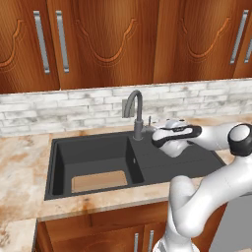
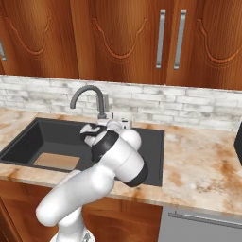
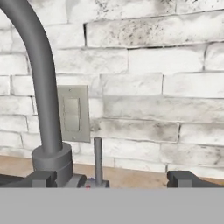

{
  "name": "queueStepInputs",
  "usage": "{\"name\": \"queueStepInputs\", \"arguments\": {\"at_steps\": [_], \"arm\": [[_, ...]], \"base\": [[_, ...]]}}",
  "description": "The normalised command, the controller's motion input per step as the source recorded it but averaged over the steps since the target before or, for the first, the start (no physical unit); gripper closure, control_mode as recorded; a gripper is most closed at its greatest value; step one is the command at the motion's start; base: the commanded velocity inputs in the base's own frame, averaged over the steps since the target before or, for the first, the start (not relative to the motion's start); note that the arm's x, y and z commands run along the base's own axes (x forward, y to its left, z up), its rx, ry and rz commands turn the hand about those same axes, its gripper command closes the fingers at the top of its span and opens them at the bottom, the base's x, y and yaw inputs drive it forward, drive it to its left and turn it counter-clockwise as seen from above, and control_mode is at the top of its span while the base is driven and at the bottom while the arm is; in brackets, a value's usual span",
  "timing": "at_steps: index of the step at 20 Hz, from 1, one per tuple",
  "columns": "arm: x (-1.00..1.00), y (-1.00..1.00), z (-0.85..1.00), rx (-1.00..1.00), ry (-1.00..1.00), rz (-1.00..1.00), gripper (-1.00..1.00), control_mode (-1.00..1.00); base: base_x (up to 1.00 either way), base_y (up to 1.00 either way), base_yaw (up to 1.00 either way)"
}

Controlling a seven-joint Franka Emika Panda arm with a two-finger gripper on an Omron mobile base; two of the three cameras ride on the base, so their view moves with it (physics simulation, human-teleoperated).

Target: Turn on the sink faucet with hot water and rinse the cutting board for ten seconds, then turn off the faucet. Push the cutting board to reach the water if necessary.

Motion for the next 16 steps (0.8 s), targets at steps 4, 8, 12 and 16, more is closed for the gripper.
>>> {"name": "queueStepInputs", "arguments": {"at_steps": [4,8,12,16], "arm": [[0.14,0.06,0.00,0.00,0.00,-0.06,-1.00,-1.00],[0.12,0.05,0.00,0.00,0.00,-0.08,-1.00,-1.00],[0.09,0.06,0.00,0.00,0.00,-0.09,-1.00,-1.00],[0.11,0.06,0.00,0.00,0.00,-0.09,-1.00,-1.00]], "base": [[0.00,0.00,0.00],[0.00,0.00,0.00],[0.00,0.00,0.00],[0.00,0.00,0.00]]}}
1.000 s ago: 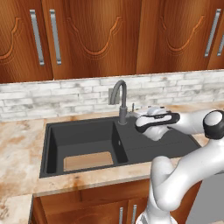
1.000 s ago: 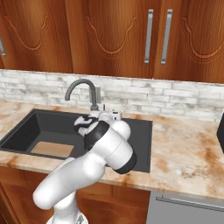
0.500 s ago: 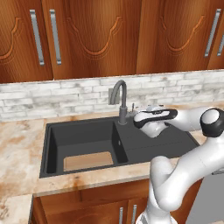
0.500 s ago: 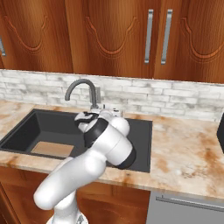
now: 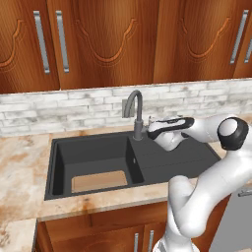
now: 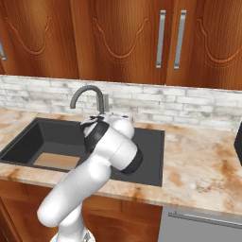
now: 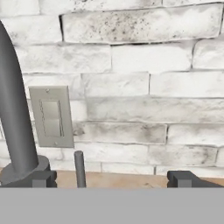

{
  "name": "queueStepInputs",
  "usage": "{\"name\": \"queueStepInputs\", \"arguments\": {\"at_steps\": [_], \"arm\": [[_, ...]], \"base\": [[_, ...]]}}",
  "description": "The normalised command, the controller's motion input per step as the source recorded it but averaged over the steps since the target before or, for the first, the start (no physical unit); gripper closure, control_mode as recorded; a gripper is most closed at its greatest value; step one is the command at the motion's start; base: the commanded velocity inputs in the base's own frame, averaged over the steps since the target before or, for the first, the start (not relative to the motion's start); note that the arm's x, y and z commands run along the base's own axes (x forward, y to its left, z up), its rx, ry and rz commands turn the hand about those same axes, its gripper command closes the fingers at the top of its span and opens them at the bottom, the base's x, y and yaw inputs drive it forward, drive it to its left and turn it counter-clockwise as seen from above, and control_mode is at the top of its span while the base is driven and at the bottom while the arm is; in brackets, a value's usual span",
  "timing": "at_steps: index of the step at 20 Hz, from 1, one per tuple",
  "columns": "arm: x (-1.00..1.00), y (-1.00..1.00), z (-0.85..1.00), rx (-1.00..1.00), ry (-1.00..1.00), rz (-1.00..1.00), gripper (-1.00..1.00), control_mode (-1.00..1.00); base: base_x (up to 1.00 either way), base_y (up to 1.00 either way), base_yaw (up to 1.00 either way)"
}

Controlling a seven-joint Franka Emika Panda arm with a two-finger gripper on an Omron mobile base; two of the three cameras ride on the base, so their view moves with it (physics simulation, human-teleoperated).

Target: Turn on the sink faucet with hot water and rinse the cutting board for ten seconds, then turn off the faucet. Push the cutting board to reach the water if necessary.

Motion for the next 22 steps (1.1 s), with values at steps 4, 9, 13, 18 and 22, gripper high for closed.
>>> {"name": "queueStepInputs", "arguments": {"at_steps": [4,9,13,18,22], "arm": [[0.09,0.07,0.00,0.00,0.00,-0.08,-1.00,-1.00],[0.09,0.05,0.00,0.00,0.00,-0.05,-1.00,-1.00],[0.08,0.02,0.00,0.00,0.00,-0.02,-1.00,-1.00],[0.07,0.00,-0.03,0.00,0.00,0.00,-1.00,-1.00],[0.02,0.00,-0.11,0.00,0.00,0.00,-1.00,-1.00]], "base": [[0.00,0.00,0.00],[0.00,0.00,0.00],[0.00,0.00,0.00],[0.00,0.00,0.00],[0.00,0.00,0.00]]}}
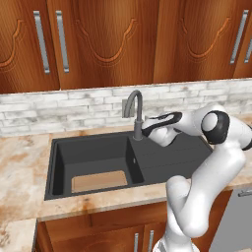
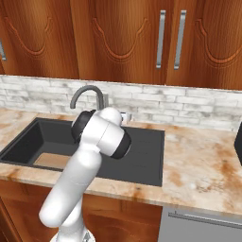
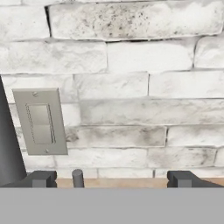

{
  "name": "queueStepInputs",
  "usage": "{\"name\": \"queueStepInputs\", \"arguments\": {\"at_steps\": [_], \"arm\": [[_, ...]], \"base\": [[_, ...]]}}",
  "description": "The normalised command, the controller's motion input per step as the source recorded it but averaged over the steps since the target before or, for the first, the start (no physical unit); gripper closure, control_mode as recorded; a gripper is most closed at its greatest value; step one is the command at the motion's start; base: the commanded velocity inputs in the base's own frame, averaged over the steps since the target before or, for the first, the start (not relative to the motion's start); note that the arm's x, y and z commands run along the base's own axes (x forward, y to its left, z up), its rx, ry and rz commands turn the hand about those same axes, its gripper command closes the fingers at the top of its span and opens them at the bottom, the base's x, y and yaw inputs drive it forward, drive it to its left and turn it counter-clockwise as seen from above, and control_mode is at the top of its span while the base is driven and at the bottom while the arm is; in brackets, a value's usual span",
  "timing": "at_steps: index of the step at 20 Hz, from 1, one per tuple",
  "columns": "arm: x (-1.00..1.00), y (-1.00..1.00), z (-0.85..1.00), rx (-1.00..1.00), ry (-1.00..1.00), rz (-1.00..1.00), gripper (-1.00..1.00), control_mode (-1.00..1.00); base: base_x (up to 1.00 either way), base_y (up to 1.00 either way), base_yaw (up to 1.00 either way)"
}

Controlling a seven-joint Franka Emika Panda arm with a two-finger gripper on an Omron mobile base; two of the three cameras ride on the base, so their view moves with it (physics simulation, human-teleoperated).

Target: Turn on the sink faucet with hot water and rinse the cutting board for ten seconds, then turn off the faucet. Push the cutting board to reach the water if necessary.

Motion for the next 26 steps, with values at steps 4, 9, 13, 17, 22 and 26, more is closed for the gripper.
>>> {"name": "queueStepInputs", "arguments": {"at_steps": [4,9,13,17,22,26], "arm": [[0.00,0.00,-0.14,0.00,-0.02,0.00,-1.00,-1.00],[0.00,0.00,-0.14,0.00,-0.03,0.00,-1.00,-1.00],[0.00,0.00,-0.12,0.00,-0.02,0.00,-1.00,-1.00],[0.01,0.00,-0.14,0.00,-0.01,0.00,-1.00,-1.00],[0.01,0.00,-0.12,0.00,-0.02,0.00,-1.00,-1.00],[0.08,0.00,-0.07,0.00,-0.01,0.00,-1.00,-1.00]], "base": [[0.00,0.00,0.00],[0.00,0.00,0.00],[0.00,0.00,0.00],[0.00,0.00,0.00],[0.00,0.00,0.00],[0.00,0.00,0.00]]}}
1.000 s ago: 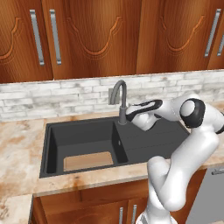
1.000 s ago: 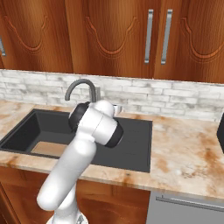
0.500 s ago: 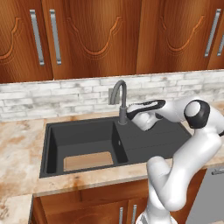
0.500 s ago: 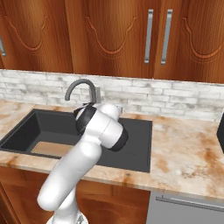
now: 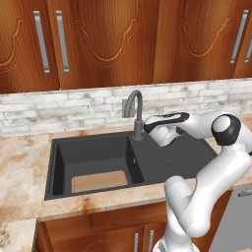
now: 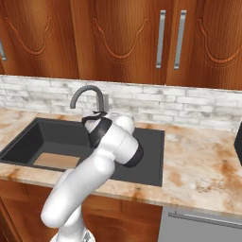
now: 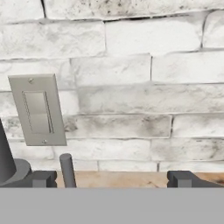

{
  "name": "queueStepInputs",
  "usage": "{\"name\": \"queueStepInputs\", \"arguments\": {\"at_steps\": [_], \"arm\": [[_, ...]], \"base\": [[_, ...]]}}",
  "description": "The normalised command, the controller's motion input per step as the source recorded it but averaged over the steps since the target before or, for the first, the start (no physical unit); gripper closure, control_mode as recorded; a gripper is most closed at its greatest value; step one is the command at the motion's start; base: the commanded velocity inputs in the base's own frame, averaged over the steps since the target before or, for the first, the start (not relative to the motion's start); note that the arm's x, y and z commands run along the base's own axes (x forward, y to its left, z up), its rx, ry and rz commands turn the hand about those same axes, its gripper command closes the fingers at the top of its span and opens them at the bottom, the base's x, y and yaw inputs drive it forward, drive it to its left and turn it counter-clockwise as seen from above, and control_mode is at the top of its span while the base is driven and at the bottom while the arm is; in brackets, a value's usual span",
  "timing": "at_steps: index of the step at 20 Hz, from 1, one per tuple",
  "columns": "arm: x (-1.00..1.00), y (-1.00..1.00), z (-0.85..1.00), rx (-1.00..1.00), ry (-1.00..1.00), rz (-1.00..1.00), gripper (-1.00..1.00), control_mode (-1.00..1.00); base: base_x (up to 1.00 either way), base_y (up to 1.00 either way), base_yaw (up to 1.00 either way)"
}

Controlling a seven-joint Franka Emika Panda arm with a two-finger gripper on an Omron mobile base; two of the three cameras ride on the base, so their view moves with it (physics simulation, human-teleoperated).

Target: Turn on the sink faucet with hot water and rinse the cutting board for ten seconds, then turn off the faucet. Push the cutting board to reach the water if necessary.

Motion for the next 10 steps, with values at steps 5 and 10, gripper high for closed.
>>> {"name": "queueStepInputs", "arguments": {"at_steps": [5,10], "arm": [[0.08,0.00,-0.03,0.00,0.00,0.00,-1.00,-1.00],[0.04,0.00,0.00,0.00,0.00,0.00,-1.00,-1.00]], "base": [[0.00,0.00,0.00],[0.00,0.00,0.00]]}}
